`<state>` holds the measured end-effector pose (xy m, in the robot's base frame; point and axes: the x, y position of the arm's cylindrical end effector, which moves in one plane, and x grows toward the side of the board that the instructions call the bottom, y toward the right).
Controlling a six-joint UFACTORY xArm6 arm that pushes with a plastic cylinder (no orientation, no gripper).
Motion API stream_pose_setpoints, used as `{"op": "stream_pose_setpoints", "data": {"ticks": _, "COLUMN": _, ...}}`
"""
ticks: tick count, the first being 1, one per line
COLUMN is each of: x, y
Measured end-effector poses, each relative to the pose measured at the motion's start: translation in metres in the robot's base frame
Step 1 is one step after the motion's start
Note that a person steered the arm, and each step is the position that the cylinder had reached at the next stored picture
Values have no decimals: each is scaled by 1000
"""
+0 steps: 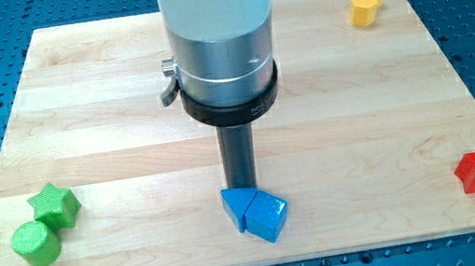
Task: Push the red star at the center of the board
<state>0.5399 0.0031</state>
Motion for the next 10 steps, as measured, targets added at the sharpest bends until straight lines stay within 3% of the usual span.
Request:
{"op": "stream_pose_setpoints", "data": {"ticks": 2, "x": -47, "y": 97}}
{"op": "stream_pose_setpoints", "data": {"ticks": 3, "x": -44, "y": 179}}
{"op": "stream_pose_setpoints", "data": {"ticks": 5, "x": 7, "y": 292}}
{"op": "stream_pose_setpoints", "data": {"ticks": 7, "x": 19, "y": 297}}
{"op": "stream_pose_setpoints", "data": {"ticks": 8, "x": 51, "y": 295}}
{"op": "stream_pose_setpoints", "data": {"ticks": 10, "x": 45, "y": 284}}
